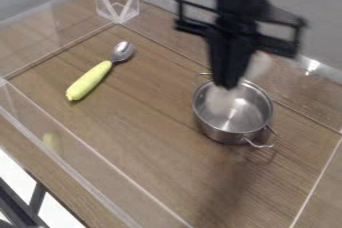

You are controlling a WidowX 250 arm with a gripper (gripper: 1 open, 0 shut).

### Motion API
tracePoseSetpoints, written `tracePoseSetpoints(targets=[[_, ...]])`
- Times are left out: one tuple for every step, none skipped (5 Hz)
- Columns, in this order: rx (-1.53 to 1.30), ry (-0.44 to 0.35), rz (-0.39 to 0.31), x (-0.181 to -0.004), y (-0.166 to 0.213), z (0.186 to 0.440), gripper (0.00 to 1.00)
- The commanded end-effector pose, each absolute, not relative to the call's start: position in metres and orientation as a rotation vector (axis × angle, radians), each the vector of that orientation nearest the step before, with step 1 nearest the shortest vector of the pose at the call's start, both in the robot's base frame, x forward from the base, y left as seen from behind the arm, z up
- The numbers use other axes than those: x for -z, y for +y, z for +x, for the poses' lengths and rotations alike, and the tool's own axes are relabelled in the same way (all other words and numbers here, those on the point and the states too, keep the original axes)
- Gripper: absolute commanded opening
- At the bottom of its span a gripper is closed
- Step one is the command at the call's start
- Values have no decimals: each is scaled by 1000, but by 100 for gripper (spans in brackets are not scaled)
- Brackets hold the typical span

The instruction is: Put mushroom into the silver pot

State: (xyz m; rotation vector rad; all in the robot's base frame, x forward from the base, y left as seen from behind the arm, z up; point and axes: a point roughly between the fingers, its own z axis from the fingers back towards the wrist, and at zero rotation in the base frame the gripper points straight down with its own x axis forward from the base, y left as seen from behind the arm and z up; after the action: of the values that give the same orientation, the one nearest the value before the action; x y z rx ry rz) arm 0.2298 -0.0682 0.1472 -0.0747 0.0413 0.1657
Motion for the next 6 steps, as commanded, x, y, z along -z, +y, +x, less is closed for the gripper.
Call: tracePoseSetpoints(targets=[[-150,20,-74,-147,-84,242,0],[-143,17,-70,-138,-75,258,0],[-140,12,-66,-132,-60,273,0],[-142,10,-60,-124,-51,287,0],[-130,10,-57,-113,-47,294,0],[-116,2,-56,-104,-41,302,0]])
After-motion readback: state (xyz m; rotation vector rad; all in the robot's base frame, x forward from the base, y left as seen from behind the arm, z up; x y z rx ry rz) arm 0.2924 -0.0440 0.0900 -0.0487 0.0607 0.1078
